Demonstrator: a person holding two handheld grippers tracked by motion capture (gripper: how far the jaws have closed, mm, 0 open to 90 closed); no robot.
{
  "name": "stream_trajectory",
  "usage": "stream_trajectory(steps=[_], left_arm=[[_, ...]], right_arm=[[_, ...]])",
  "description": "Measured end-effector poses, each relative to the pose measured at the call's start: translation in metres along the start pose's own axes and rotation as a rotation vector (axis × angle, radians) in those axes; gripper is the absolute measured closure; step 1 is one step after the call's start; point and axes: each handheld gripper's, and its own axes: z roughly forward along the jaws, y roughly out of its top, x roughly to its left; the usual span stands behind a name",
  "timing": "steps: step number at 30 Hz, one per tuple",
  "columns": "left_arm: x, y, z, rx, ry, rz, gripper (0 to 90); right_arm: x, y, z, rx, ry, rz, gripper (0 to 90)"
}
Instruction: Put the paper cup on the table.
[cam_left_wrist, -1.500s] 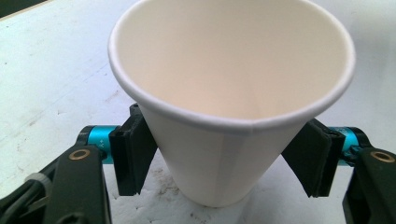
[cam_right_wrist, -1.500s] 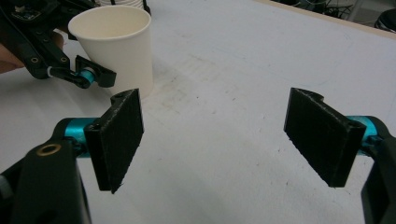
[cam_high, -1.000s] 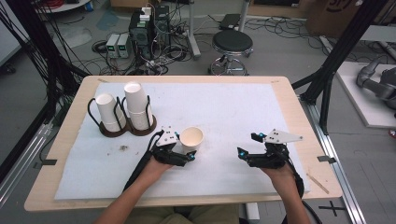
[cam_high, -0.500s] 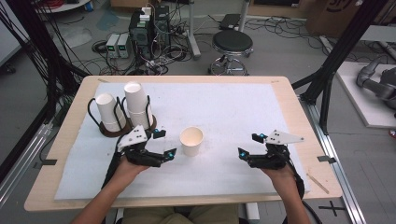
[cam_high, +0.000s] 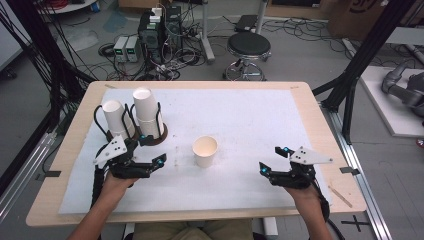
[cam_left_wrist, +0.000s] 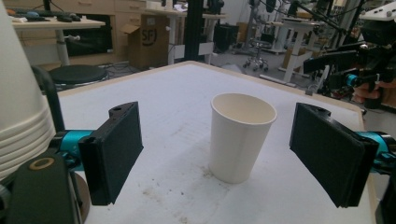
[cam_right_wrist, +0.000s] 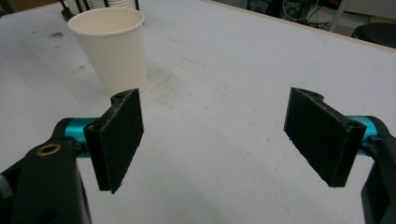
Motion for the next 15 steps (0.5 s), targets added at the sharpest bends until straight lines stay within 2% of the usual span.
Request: stream_trajectory(steps=[9,15], left_arm=[[0.0,-0.001,-0.012,-0.049,0.034,-0.014,17.0],[0.0,-0.003,-0.016,-0.052,0.04,-0.016,17.0]], right_arm=[[0.004,0.003,0.0,0.004,-0.013,-0.002,20.6],[0.005,0.005,0.0,0.002,-0.021,-0.002,20.6]])
